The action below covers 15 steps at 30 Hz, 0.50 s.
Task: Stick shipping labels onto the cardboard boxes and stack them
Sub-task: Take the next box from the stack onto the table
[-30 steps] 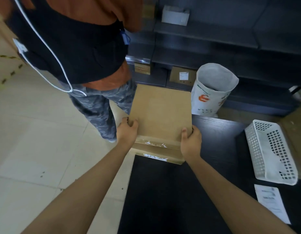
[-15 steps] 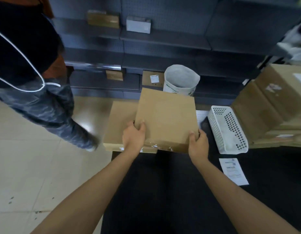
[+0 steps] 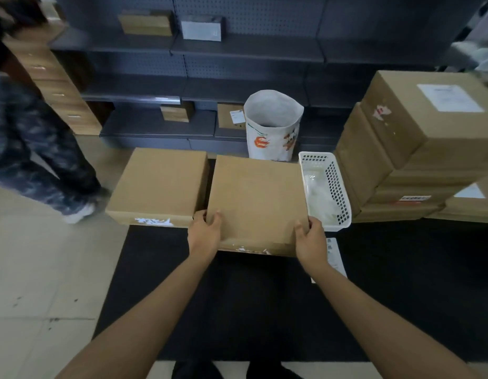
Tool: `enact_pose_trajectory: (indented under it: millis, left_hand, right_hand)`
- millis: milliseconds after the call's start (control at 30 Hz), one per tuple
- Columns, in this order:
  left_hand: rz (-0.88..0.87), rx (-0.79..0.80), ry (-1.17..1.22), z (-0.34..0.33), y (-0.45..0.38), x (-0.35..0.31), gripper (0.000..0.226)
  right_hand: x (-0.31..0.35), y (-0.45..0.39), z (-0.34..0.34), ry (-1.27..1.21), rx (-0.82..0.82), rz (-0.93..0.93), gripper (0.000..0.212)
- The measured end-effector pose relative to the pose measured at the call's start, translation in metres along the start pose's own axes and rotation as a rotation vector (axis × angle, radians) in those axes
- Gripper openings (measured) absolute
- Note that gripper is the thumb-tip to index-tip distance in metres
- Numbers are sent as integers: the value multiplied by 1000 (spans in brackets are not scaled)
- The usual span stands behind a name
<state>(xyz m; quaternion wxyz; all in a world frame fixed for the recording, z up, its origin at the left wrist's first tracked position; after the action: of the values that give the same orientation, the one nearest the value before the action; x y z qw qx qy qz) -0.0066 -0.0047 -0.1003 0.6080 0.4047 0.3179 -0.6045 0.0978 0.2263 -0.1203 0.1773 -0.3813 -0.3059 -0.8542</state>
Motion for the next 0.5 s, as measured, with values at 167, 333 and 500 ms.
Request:
enact_pose_trajectory:
  millis: [167, 333, 500]
  left_hand:
    - [71, -6, -2, -12, 34, 30, 46]
    - [137, 71, -13, -13, 51, 64, 45]
    - [101, 102, -56, -15, 54, 76, 47]
  right_hand:
    - [-43, 6, -1, 69, 92, -62, 47]
    - [-67, 12, -17, 117, 135, -93, 49]
    - [-73, 15, -20, 130, 141, -94, 51]
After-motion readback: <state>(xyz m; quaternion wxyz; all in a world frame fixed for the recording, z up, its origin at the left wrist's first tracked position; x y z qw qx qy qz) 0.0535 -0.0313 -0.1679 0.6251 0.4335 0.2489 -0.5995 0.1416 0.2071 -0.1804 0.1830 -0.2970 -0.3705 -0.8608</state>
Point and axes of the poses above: each hand's wrist, its own y-axis away from the middle knuckle, its own z-axis out of the back of the hand, x = y × z, the point moved 4 cm from there along -y, towards the middle knuckle, and after that the axes turned 14 degrees about -z, right-handed, at the moved point
